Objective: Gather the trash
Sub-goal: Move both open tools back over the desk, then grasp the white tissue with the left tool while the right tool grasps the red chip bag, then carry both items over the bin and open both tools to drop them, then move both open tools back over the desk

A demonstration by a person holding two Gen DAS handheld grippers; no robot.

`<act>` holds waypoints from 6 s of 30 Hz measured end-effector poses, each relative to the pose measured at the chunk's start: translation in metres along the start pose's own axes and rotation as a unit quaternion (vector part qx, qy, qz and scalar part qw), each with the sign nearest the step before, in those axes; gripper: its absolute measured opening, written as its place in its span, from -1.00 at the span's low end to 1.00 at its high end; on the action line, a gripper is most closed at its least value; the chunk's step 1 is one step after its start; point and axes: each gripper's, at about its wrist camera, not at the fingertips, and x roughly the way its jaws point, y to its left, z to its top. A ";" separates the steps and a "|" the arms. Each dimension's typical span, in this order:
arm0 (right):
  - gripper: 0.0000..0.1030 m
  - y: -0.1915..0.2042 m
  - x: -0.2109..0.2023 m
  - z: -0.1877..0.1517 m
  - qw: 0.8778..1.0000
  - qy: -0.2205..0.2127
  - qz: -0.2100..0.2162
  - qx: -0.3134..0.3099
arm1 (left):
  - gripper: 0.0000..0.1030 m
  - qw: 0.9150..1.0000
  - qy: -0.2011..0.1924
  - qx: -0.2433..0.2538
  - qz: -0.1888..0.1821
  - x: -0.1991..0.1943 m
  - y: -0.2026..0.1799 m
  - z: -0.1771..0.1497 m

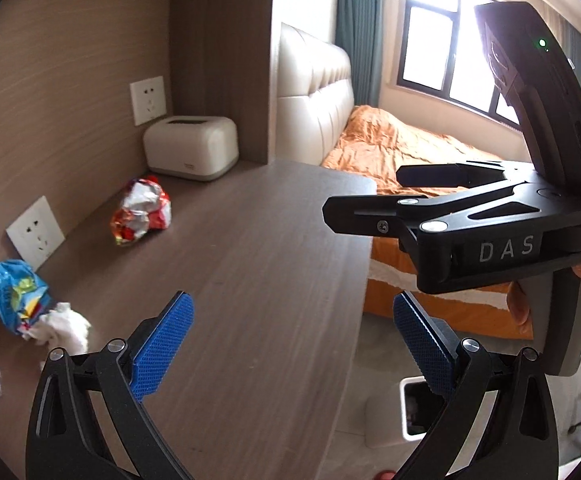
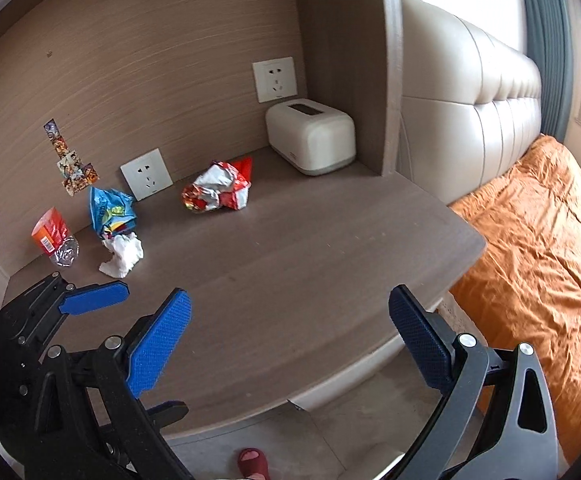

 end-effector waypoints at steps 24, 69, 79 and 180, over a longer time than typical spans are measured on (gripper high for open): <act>0.92 0.085 0.156 0.087 0.984 0.048 0.135 -0.103 | 0.90 0.961 0.023 -0.188 0.202 0.003 0.160 -0.012; 0.58 0.072 0.133 0.084 0.991 0.019 0.128 -0.041 | -0.48 0.973 0.048 -0.146 0.173 0.011 0.151 -0.039; 0.59 0.063 0.080 0.049 0.998 -0.001 0.067 -0.018 | 0.18 0.971 0.071 -0.149 0.174 0.039 0.186 -0.048; 0.92 -0.205 -0.122 -0.277 0.970 0.068 -0.072 0.223 | 0.90 0.977 0.138 0.021 -0.163 0.102 -0.259 -0.098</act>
